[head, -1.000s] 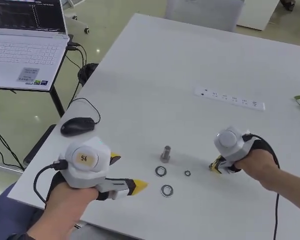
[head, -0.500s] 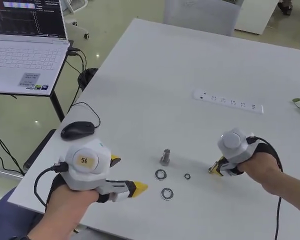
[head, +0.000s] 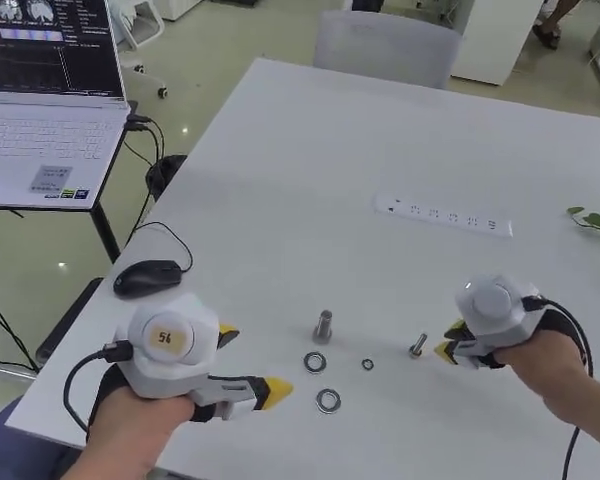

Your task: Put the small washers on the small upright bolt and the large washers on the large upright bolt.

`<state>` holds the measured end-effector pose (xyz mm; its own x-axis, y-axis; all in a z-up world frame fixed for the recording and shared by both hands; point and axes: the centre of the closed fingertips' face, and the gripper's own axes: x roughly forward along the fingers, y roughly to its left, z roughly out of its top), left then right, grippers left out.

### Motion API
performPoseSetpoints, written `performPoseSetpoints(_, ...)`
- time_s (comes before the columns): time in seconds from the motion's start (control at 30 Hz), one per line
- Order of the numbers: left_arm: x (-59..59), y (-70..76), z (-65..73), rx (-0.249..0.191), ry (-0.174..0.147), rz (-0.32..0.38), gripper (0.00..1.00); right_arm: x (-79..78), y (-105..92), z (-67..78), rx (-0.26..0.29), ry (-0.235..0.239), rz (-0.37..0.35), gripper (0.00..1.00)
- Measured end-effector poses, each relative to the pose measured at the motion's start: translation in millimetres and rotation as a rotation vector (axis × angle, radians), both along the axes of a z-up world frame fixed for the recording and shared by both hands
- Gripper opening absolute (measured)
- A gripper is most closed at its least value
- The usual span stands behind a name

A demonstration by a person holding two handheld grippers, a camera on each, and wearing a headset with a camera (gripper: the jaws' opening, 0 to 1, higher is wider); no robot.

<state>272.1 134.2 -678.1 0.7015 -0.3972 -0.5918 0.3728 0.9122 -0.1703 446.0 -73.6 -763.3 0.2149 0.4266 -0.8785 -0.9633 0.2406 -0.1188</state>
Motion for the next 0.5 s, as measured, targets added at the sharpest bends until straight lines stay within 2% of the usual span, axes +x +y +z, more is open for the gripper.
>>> performPoseSetpoints(0.13, -1.5, -1.9, 1.1, 0.004, -0.001, -0.009, 0.63, -9.2, -12.0, -1.1, 0.018, -0.003, -0.028, 0.19)
performPoseSetpoints(0.2, -1.7, -1.8, 0.5, 0.005, -0.001, -0.010, 0.63, -17.1, -17.0, -3.7, 0.028, 0.016, -0.053, 0.19)
performPoseSetpoints(0.33, -2.7, -3.4, 1.2, 0.007, -0.002, -0.016, 0.63, -31.7, -26.4, -14.7, 0.022, 0.038, -0.068, 0.19)
performPoseSetpoints(0.5, -3.2, -3.9, -0.4, 0.000, -0.003, -0.008, 0.63, -55.4, -28.7, -28.4, 0.021, 0.082, -0.078, 0.18)
